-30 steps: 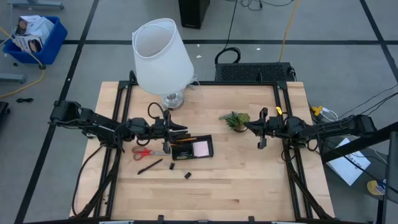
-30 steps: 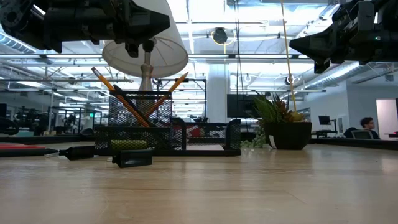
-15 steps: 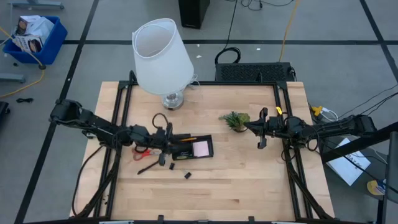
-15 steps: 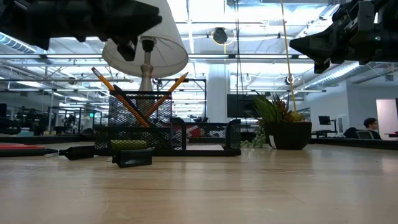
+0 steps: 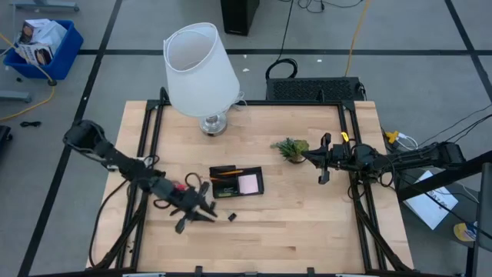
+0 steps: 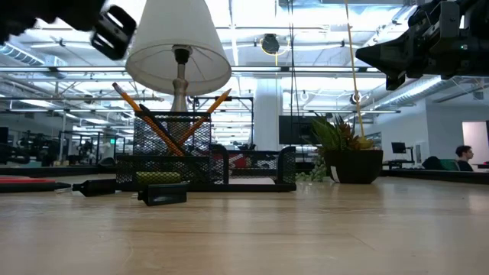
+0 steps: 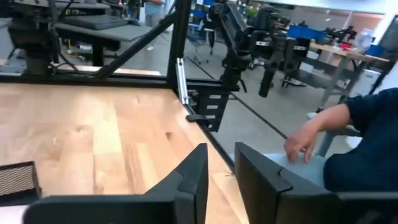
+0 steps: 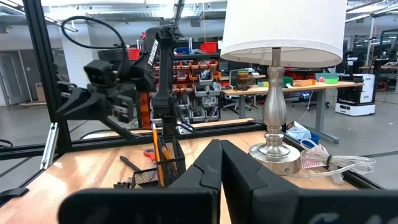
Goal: Pick and place office supplies into organizer
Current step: Put the black pen into the black desk organizer
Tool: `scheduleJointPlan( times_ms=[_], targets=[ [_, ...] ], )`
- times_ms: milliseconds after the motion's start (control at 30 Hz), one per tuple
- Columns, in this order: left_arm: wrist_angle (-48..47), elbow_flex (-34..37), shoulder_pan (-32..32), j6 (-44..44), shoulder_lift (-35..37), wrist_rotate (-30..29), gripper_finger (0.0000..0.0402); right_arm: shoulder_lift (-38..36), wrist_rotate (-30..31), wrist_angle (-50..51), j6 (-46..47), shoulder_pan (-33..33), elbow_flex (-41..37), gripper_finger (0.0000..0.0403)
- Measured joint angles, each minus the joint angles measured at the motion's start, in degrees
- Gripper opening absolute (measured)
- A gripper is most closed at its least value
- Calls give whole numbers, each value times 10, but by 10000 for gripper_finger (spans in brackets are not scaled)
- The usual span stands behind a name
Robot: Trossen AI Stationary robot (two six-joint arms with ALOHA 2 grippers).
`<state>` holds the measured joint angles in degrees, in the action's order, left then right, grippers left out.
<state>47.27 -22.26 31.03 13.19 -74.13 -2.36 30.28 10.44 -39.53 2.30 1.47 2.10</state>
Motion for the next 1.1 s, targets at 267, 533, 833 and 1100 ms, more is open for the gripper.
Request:
scheduleJointPlan(
  times_ms=[267,533,833,1100],
  targets=[
    [-7,0,60,0,0,-133,183,0,0,0,0,0,0,0],
    [-102,0,65,20,11,-172,259,0,0,0,0,0,0,0],
    [-431,-53,79,185,72,-283,271,0,0,0,0,0,0,0],
    [-819,-205,68,416,46,-300,271,0,0,0,0,0,0,0]
  ],
)
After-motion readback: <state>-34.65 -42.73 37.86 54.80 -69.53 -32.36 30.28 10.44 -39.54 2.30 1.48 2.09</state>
